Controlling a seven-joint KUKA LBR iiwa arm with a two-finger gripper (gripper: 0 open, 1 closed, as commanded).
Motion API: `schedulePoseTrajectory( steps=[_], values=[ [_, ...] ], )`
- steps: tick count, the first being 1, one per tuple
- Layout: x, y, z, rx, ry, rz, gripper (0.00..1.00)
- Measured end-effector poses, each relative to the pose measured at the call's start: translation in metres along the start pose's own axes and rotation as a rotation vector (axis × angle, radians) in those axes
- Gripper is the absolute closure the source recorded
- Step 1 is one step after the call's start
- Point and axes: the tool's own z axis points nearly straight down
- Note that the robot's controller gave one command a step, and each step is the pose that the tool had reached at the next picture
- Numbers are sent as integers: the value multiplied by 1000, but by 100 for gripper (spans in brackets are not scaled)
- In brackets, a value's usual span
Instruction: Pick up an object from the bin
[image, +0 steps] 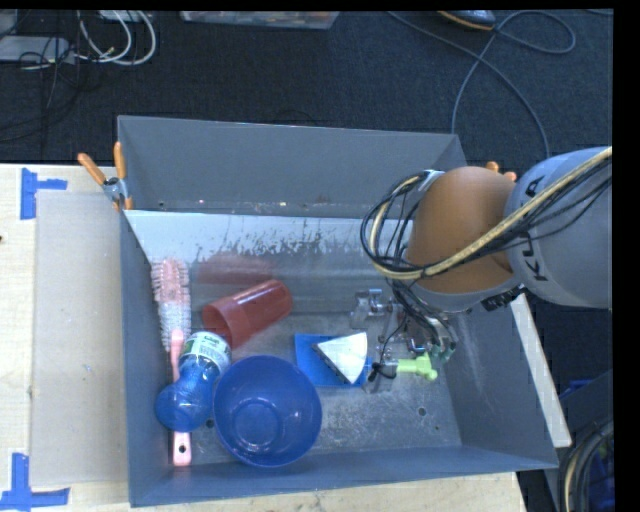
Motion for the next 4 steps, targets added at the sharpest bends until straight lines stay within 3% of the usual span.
schedulePoseTrajectory(
  steps=[1,2,3,4],
  values=[
    [-2,0,-5,0,-8,0,0],
    [8,-7,63,-1,-8,107,0],
    [14,-12,81,-1,-11,44,0],
    [13,-11,81,-2,-9,67,0]
  ],
)
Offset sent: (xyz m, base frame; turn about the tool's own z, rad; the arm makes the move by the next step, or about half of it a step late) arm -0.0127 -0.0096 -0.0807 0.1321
